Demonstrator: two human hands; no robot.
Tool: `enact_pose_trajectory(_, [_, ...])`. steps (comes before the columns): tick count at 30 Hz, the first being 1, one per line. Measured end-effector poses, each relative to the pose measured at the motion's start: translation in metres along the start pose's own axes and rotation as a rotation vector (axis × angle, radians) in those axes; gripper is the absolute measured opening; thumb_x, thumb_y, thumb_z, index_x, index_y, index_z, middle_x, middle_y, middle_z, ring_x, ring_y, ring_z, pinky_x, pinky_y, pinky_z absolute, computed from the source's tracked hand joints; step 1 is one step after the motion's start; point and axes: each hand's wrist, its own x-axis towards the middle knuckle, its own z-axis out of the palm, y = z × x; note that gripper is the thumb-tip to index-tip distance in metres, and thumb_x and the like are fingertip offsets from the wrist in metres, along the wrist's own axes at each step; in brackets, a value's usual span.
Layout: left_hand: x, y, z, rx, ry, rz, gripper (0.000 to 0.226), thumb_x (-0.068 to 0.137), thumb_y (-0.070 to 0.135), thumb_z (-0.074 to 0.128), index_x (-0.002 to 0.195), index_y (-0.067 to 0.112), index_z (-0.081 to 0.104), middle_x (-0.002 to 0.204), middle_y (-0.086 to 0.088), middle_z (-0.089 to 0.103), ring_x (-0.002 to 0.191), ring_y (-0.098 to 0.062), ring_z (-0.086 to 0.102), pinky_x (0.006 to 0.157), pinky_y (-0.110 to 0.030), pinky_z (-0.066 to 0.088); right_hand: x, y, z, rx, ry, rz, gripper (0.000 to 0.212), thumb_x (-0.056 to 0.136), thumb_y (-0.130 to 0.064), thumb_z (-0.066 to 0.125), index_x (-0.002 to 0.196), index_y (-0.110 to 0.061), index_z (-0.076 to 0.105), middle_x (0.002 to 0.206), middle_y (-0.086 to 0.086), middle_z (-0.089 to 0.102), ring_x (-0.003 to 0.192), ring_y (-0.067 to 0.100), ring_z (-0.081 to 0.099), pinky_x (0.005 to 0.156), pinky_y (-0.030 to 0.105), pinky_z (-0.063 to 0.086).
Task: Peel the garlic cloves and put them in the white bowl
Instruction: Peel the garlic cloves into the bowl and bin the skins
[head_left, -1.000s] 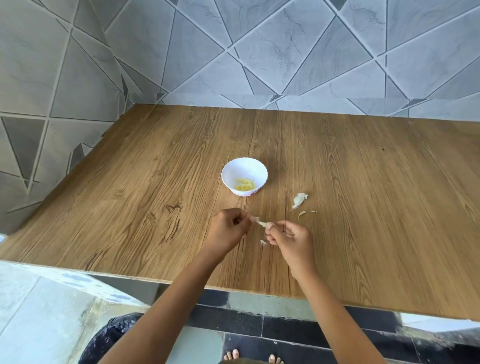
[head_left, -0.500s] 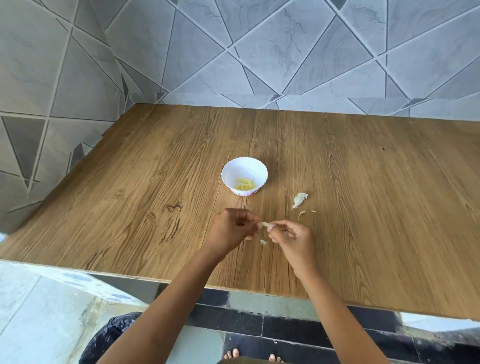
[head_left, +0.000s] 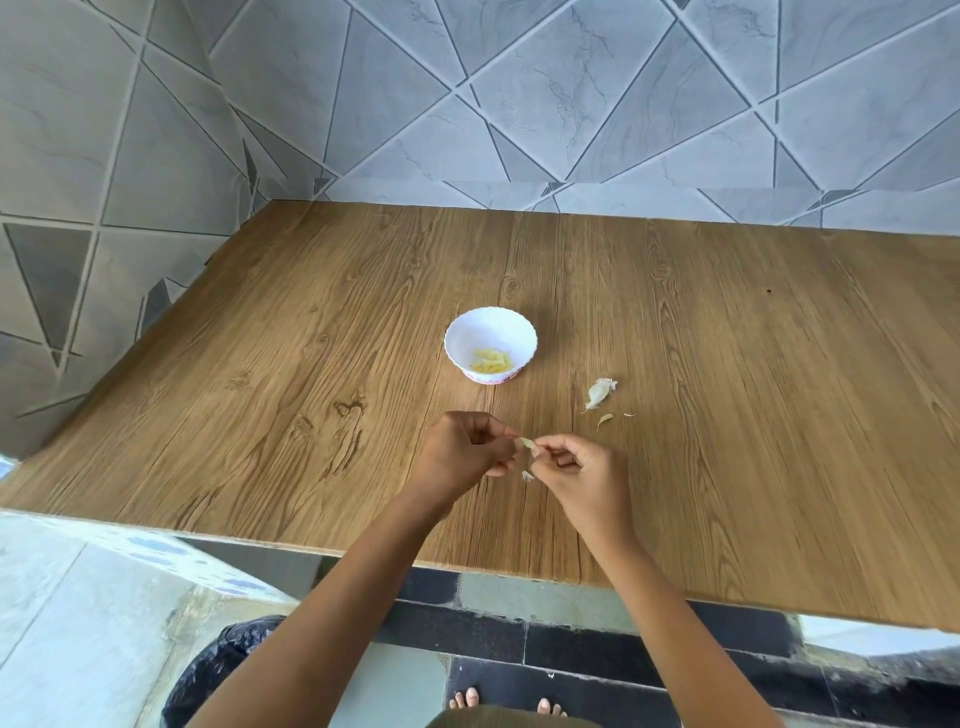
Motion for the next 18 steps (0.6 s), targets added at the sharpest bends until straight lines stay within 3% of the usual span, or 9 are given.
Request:
enact_pose_trajectory(7, [-0.005,0.004,0.000,-0.082,-0.046,-0.051,0.009,0.086,-0.001,0.064,0.079,0.003,0.068,0.067,-0.006,0.070,0.059,-0.009,0.065,0.057,-0.017,0.052,0.000,0.003,0.002,-0.039,0.042,-0.105,0.007,0.073,-0.011,0.065,0.075,-0.008,0.071,0.065,-0.007,0.067,0.063,-0.001,0.061,0.056,0.011,0.049])
enact_pose_trajectory(10, [-0.004,0.003,-0.002,-0.155,-0.058,-0.099,0.007,0.087,0.001,0.064,0.081,0.003,0.069,0.072,-0.007,0.071,0.063,-0.010,0.067,0.058,-0.017,0.053,0.001,0.002,0.003,0.039,0.031,0.033,0.007,0.078,-0.004,0.067,0.077,-0.010,0.071,0.066,-0.006,0.067,0.060,0.001,0.063,0.057,0.014,0.049])
enact_pose_trajectory(13, [-0.003,0.001,-0.003,-0.250,-0.067,-0.135,0.003,0.085,0.003,0.066,0.087,0.002,0.069,0.075,-0.007,0.071,0.066,-0.011,0.068,0.058,-0.017,0.053,0.002,0.004,0.000,0.165,0.009,0.228,0.021,0.084,0.000,0.061,0.071,-0.017,0.065,0.064,-0.001,0.067,0.057,0.006,0.064,0.058,0.027,0.055])
enact_pose_trajectory(15, [-0.002,0.000,-0.004,-0.250,-0.053,-0.120,0.006,0.084,0.003,0.067,0.089,0.001,0.068,0.074,-0.007,0.071,0.065,-0.011,0.067,0.058,-0.017,0.053,0.002,0.008,-0.002,0.080,0.006,0.172,0.020,0.085,-0.004,0.061,0.069,-0.014,0.064,0.061,-0.002,0.064,0.055,0.005,0.059,0.056,0.027,0.051])
enact_pose_trajectory(18, [-0.001,0.000,-0.006,-0.203,-0.034,-0.087,0.009,0.083,-0.001,0.067,0.092,-0.001,0.068,0.073,-0.007,0.069,0.063,-0.009,0.065,0.060,-0.017,0.053,0.000,0.013,-0.001,-0.109,0.000,0.032,0.013,0.080,-0.012,0.073,0.069,-0.012,0.066,0.059,-0.007,0.061,0.054,0.005,0.054,0.050,0.014,0.042])
